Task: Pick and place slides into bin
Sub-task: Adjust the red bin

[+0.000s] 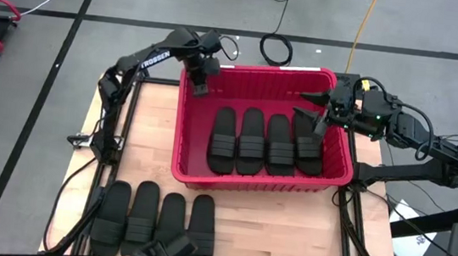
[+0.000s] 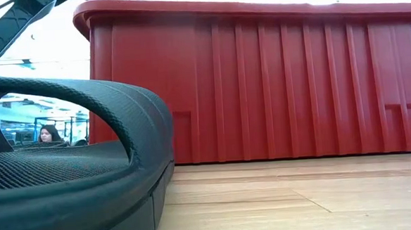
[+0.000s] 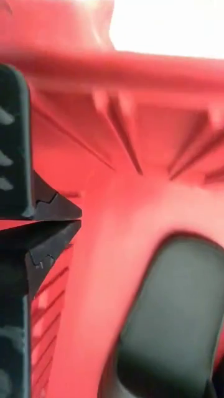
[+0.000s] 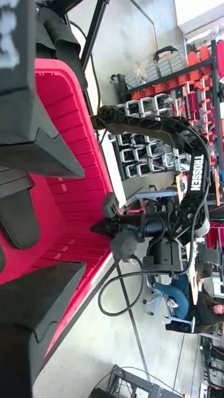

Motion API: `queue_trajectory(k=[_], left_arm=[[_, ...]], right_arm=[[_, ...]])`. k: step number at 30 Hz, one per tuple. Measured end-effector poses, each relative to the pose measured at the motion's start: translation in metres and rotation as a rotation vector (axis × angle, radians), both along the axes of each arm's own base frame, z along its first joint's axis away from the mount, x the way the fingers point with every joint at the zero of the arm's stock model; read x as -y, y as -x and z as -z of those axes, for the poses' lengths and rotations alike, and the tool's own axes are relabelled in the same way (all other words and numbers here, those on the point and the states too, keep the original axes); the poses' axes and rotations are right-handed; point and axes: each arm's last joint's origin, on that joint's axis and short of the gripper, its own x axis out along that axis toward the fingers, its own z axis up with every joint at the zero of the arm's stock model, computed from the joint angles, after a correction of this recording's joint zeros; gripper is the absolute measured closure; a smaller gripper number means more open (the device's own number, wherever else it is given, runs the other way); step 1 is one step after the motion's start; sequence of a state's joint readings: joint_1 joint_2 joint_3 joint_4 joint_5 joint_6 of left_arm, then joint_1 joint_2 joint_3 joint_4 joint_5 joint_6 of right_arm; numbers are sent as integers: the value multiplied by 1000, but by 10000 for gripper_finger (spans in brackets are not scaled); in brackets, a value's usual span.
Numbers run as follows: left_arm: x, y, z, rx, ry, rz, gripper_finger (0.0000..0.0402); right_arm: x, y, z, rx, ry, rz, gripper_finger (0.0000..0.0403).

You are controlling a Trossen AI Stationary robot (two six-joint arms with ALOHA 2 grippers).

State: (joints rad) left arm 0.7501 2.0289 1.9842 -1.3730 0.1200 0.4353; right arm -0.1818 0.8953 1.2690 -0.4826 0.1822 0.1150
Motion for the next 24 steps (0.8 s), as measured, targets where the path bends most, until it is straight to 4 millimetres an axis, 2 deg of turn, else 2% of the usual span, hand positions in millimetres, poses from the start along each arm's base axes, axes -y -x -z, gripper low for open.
queue_trajectory(k=[12, 24], left_arm=[[-16, 7, -1, 9, -82, -46, 401], [-20, 3, -2, 31, -149, -47, 401]], right_arm=[[0, 0, 0, 0, 0, 1, 181], [0, 0, 0, 0, 1, 4, 181]])
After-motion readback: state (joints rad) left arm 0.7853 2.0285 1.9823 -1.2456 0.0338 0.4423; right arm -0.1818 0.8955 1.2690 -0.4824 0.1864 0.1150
